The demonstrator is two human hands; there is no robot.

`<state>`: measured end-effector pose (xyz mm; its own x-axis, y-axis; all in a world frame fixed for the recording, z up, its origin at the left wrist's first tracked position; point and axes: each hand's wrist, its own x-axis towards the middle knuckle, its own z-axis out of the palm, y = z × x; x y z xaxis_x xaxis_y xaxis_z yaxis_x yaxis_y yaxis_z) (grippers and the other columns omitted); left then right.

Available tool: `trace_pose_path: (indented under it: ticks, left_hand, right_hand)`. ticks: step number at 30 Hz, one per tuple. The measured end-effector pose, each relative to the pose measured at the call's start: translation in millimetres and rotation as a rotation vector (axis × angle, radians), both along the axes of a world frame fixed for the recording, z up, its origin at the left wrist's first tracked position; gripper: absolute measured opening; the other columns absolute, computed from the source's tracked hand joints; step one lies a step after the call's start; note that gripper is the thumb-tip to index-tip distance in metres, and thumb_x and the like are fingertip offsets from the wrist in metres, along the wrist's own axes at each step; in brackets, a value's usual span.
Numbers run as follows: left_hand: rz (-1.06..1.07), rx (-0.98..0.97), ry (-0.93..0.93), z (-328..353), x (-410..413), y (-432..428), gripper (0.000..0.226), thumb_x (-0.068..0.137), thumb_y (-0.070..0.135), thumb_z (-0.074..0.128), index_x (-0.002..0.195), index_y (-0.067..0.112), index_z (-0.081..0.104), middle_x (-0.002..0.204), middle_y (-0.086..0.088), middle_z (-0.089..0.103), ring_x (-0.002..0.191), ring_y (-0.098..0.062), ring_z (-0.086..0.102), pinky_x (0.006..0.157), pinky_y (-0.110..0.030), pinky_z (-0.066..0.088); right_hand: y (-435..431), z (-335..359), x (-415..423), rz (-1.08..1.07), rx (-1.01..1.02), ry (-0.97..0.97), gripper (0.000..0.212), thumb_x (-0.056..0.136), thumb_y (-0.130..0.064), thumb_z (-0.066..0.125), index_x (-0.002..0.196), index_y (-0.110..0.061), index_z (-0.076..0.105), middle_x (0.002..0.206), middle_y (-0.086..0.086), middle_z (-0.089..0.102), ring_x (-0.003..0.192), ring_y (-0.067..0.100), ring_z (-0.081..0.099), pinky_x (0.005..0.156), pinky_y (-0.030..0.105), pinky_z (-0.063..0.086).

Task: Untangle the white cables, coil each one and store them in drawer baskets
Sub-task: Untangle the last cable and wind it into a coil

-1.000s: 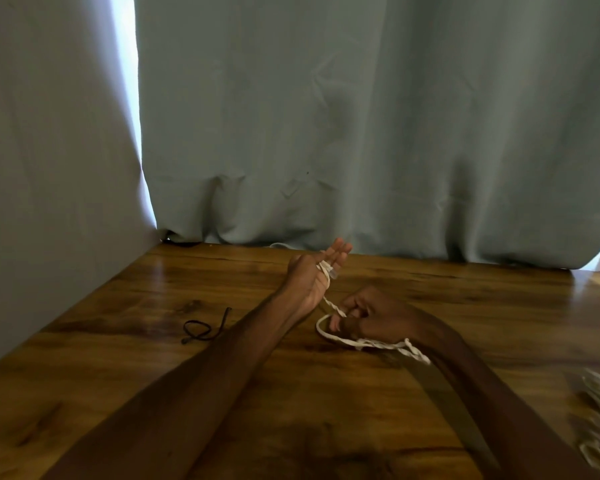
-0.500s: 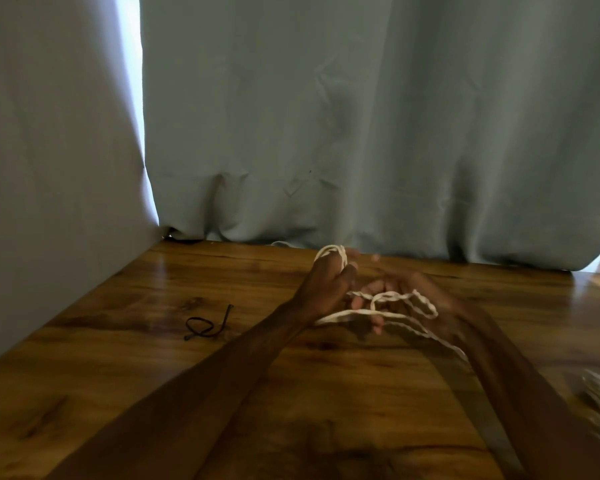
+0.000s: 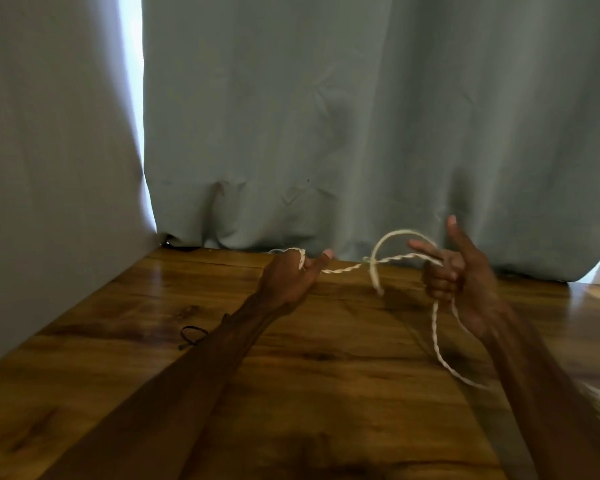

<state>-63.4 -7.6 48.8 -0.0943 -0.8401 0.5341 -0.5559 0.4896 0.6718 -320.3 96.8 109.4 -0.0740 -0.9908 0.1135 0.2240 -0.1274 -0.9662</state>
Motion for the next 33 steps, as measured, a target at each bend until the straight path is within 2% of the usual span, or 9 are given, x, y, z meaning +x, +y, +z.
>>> trace_pose_path:
  ticks: [5,12,15,18,21,24,29,31,33]
  left_hand:
    - [-0.338,0.267,0.091,6.4,3.9,4.7,0.074,0.077,0.084,0.064,0.065,0.011,0.067,0.055,-0.008,0.057,0.055,-0.024,0.055,0.064,-0.033,0.044]
    - [-0.716,0.460,0.210,24.5,-2.0,8.4,0.044,0.093,0.034,0.074,0.055,0.017,0.060,0.041,0.004,0.041,0.033,-0.008,0.030,0.036,-0.019,0.023]
    - [-0.793,0.509,0.288,19.7,-0.6,7.3,0.045,0.093,0.027,0.073,0.054,0.017,0.055,0.040,0.007,0.038,0.031,-0.006,0.029,0.035,-0.020,0.018]
    - [-0.864,0.559,0.397,15.2,1.3,7.0,0.046,0.096,0.025,0.069,0.057,0.015,0.049,0.041,0.007,0.030,0.031,-0.006,0.023,0.036,-0.020,0.012]
    - [-0.870,0.567,0.463,15.0,-1.3,9.5,0.043,0.098,0.026,0.065,0.060,0.016,0.047,0.041,0.008,0.029,0.032,-0.006,0.022,0.038,-0.022,0.010]
    - [-0.805,0.552,0.499,13.6,-8.8,12.3,0.043,0.102,0.028,0.062,0.062,0.018,0.048,0.043,0.008,0.030,0.033,-0.006,0.022,0.036,-0.018,0.015]
    - [-0.624,0.565,0.657,6.6,-19.2,14.2,0.040,0.101,0.030,0.062,0.064,0.021,0.051,0.044,0.008,0.029,0.033,-0.006,0.022,0.035,-0.016,0.015]
    - [-0.559,0.565,0.728,3.6,-22.6,11.0,0.038,0.101,0.030,0.062,0.065,0.021,0.051,0.045,0.009,0.029,0.033,-0.006,0.023,0.036,-0.018,0.015]
    - [-0.522,0.576,0.813,1.4,-25.1,7.6,0.037,0.102,0.030,0.062,0.067,0.021,0.052,0.045,0.009,0.029,0.033,-0.005,0.023,0.034,-0.017,0.016]
  right_hand:
    - [-5.1,-13.9,-2.4,-0.473,-0.223,-0.122,0.020,0.077,-0.021,0.084,0.094,-0.012,0.077,0.057,-0.008,0.055,0.049,0.007,0.040,0.047,0.021,0.031]
    - [-20.8,-33.6,-26.5,-0.852,-0.215,-0.165,0.031,0.082,-0.021,0.083,0.109,-0.007,0.076,0.075,-0.002,0.064,0.055,0.006,0.053,0.056,0.025,0.044]
    - [-28.4,-44.5,-31.3,-0.929,-0.114,0.369,0.025,0.090,-0.028,0.076,0.104,-0.007,0.077,0.084,0.008,0.071,0.073,0.024,0.067,0.067,0.037,0.050]
    - [-32.3,-63.7,-17.7,-0.725,0.019,0.986,0.043,0.095,-0.046,0.064,0.102,-0.005,0.071,0.094,0.017,0.071,0.092,0.038,0.069,0.073,0.037,0.048]
    - [-35.0,-77.4,6.8,-0.557,0.157,1.273,0.053,0.091,-0.050,0.068,0.122,-0.011,0.051,0.115,0.012,0.061,0.109,0.036,0.061,0.081,0.038,0.047]
    - [-39.5,-77.4,15.6,-0.405,0.039,1.419,0.060,0.090,-0.030,0.073,0.141,-0.014,0.047,0.135,0.014,0.059,0.121,0.031,0.057,0.095,0.043,0.052]
    - [-18.3,-63.2,24.7,-0.152,-0.151,1.032,0.046,0.083,-0.006,0.076,0.116,-0.037,0.068,0.109,-0.017,0.071,0.101,0.005,0.066,0.075,0.025,0.056]
    - [-11.8,-56.9,30.6,-0.052,-0.155,0.759,0.035,0.087,-0.002,0.073,0.112,-0.027,0.074,0.105,-0.007,0.078,0.099,0.014,0.073,0.081,0.038,0.063]
    - [-10.4,-50.3,34.5,0.050,-0.145,0.614,0.031,0.090,0.008,0.066,0.112,-0.013,0.074,0.104,-0.001,0.080,0.100,0.018,0.075,0.082,0.033,0.063]
